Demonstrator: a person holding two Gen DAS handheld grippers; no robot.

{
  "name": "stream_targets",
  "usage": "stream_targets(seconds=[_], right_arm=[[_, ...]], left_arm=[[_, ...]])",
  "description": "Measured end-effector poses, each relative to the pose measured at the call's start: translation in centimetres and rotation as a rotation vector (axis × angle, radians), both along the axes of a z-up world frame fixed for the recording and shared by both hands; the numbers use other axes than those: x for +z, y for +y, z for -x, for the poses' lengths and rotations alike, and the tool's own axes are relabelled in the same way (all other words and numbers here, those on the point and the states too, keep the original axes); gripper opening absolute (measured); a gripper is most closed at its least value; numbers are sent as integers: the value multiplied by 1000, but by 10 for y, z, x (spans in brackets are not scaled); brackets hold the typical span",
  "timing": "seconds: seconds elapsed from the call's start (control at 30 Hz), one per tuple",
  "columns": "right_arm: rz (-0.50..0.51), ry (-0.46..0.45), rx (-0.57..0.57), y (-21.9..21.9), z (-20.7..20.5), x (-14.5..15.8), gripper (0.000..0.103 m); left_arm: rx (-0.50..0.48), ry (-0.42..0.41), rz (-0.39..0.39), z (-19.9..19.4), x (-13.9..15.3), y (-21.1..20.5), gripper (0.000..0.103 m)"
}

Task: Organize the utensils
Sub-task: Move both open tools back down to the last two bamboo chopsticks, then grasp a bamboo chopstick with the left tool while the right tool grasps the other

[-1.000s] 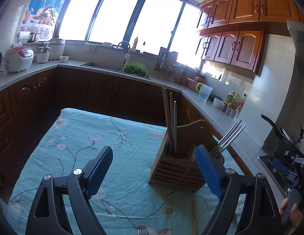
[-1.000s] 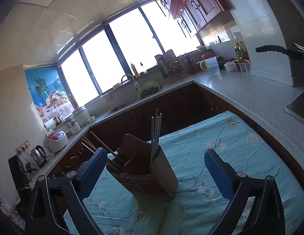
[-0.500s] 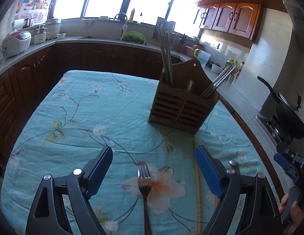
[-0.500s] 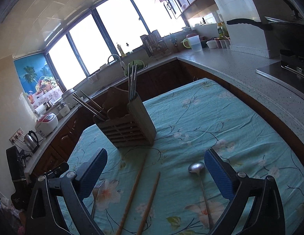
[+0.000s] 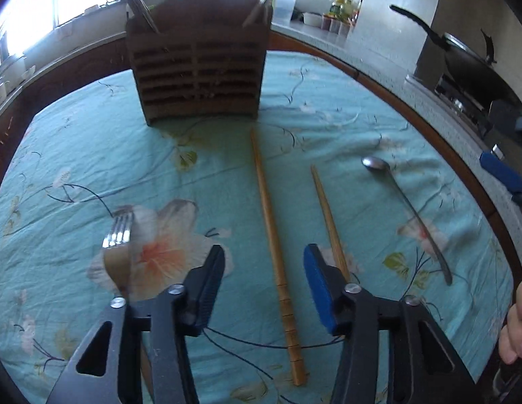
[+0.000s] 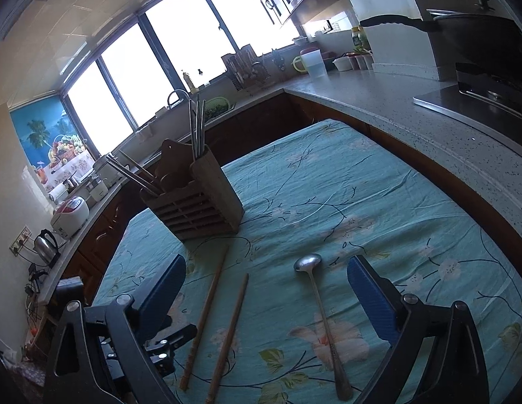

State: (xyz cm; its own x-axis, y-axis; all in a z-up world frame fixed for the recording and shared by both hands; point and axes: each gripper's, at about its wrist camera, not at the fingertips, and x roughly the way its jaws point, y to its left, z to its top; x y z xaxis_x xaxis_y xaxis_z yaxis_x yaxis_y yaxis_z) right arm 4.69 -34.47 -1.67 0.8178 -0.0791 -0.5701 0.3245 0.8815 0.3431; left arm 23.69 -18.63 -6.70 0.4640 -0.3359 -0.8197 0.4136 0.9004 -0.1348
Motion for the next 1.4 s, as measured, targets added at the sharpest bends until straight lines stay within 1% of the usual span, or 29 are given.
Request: stream_targets(seconds=[0.03, 0.07, 0.1, 0.17, 0.2, 0.23, 0.3, 0.33, 0.43, 0.47, 0.53, 0.57, 0.6, 0.7, 0.83, 0.9, 0.97, 1.03, 1.07, 1.2, 1.3, 1.37, 1.4], right_arm=[[-5, 1, 2, 0, 0, -1, 91], [-8, 4, 2, 0, 0, -1, 90], [-6, 7, 4, 1, 0, -2, 84], [4, 16, 10, 3, -1, -3, 70], [7, 26, 14, 5, -2, -5, 65], [8, 37, 21, 7, -4, -7, 54], [9, 67, 46, 13, -9, -14, 42], [9, 84, 60, 16, -12, -18, 40], [12, 136, 106, 27, -21, -33, 39], [12, 155, 117, 30, -25, -38, 39], [2, 193, 140, 36, -36, -49, 39], [6, 212, 151, 39, -42, -53, 39], [18, 228, 163, 43, -47, -56, 39], [60, 270, 191, 51, -64, -66, 39], [74, 331, 214, 52, -91, -81, 39], [106, 356, 228, 54, -102, -88, 39], [184, 376, 242, 61, -108, -89, 34], [225, 397, 247, 62, -108, -88, 16], [232, 402, 251, 59, -106, -88, 13], [212, 414, 236, 36, -90, -85, 9], [147, 410, 239, 22, -84, -83, 9], [114, 399, 236, 17, -85, -83, 13], [112, 395, 238, 17, -86, -83, 14]], left_arm=[[-3, -4, -19, 1, -3, -3, 30], [-2, -33, -43, 4, -2, -4, 26], [-1, -35, -60, 6, -1, -5, 21], [16, -21, -54, 10, 0, 1, 9], [20, -15, -45, 14, 1, 5, 7], [22, -10, -34, 16, -2, 11, 7], [38, 0, -19, 30, -1, 23, 7], [45, 9, -10, 37, -2, 31, 7], [53, 51, 18, 54, 1, 40, 7], [53, 72, 34, 54, 5, 43, 10], [64, 95, 65, 51, 14, 49, 23], [78, 84, 74, 46, 19, 52, 30], [89, 68, 78, 41, 24, 53, 32], [92, 55, 82, 20, 30, 52, 32], [98, 73, 75, -3, 26, 49, 32], [101, 78, 73, -10, 24, 51, 32], [100, 80, 79, -16, 22, 52, 32], [89, 81, 85, -20, 22, 50, 32], [79, 84, 86, -28, 21, 45, 32], [24, 84, 70, -46, 16, 22, 32], [-7, 85, 25, -61, 4, 1, 32], [-15, 96, -20, -71, -7, -10, 31], [-21, 61, -41, -73, -8, -15, 29]])
